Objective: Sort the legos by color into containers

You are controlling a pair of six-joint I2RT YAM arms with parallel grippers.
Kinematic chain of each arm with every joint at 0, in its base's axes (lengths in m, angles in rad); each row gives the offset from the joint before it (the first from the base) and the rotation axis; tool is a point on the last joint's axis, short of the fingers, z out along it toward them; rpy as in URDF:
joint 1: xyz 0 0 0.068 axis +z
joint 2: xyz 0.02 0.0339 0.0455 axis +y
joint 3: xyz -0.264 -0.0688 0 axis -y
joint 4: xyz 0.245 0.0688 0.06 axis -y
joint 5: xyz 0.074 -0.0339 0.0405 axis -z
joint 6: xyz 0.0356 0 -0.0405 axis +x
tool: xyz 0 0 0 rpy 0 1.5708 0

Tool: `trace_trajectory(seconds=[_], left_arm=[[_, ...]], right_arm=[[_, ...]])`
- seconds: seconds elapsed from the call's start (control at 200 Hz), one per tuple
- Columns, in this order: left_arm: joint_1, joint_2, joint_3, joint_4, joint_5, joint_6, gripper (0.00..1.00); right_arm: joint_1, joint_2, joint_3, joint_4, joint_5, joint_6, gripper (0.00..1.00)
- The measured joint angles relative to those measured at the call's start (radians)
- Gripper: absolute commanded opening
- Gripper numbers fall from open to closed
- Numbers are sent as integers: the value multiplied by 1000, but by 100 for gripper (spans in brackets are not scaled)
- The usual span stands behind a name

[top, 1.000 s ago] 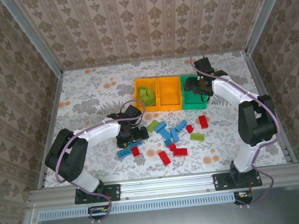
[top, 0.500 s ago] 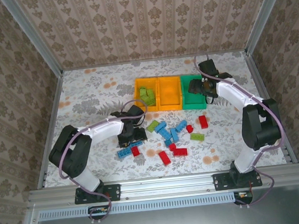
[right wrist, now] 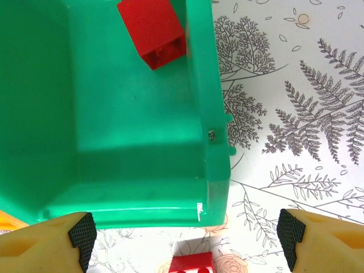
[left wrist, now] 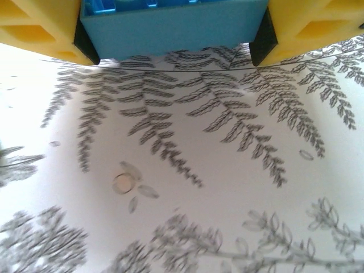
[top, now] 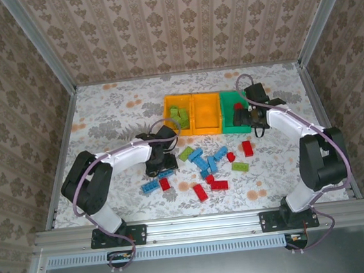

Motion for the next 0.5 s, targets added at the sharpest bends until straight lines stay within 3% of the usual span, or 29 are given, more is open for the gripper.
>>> trace_trajectory(seconds=[0.26,0.5], left_arm=[[31,0,195,-51,-30,82,70],[62,100,572,-53,-39,251,70]], right_arm=[[9,-91,-99,2,-3,-15,85],[40,-174,-234,3,-11,10,83]])
